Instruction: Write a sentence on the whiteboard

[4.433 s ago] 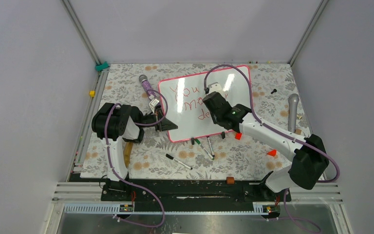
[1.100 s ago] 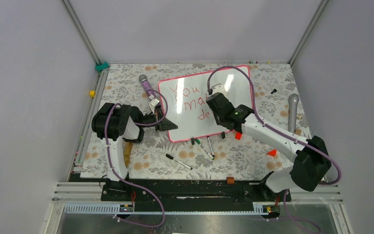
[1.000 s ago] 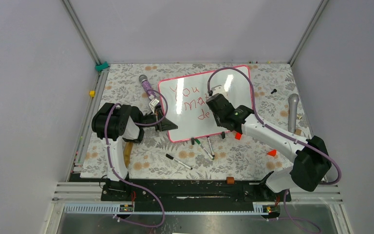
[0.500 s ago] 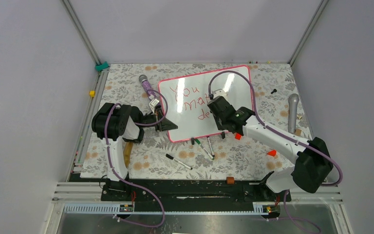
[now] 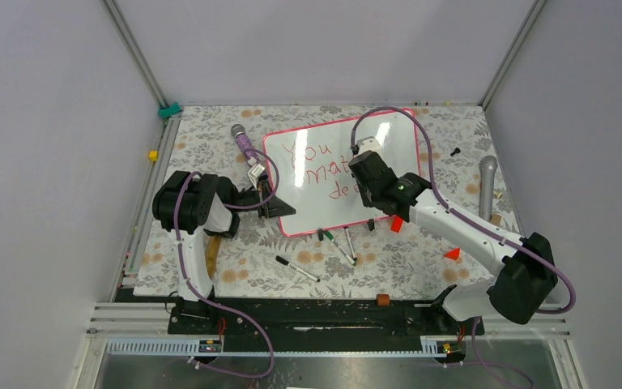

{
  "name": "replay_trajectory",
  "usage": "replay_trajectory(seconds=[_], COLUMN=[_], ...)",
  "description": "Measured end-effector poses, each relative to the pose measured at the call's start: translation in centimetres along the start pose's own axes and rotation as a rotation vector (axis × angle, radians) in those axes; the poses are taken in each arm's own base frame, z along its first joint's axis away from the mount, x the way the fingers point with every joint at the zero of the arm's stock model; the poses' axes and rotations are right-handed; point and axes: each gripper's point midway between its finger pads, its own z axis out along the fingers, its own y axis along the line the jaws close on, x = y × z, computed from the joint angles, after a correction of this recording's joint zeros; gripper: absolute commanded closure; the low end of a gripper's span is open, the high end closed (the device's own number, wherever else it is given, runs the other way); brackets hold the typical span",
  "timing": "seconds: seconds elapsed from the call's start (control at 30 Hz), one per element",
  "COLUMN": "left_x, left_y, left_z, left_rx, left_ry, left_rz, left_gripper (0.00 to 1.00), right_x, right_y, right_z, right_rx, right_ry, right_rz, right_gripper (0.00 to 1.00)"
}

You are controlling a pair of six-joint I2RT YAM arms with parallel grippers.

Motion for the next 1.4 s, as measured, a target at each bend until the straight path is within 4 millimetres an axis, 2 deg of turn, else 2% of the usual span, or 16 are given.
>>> replay_trajectory(seconds=[1.1, 1.4], left_x=[0.0, 0.0], left_y=[0.0, 0.0], left_z=[0.0, 0.0], left_rx=[-0.001, -0.001], left_ry=[0.000, 0.000], left_rz=[-0.003, -0.003], left_gripper=[1.00, 1.00], right_x=[-0.8, -0.9], right_y=[-0.2, -0.8], right_z=[1.5, 1.5], right_rx=[0.039, 0.076], right_ry=[-0.004, -0.011], right_rz=[-0.009, -0.010], right_gripper=[1.00, 1.00])
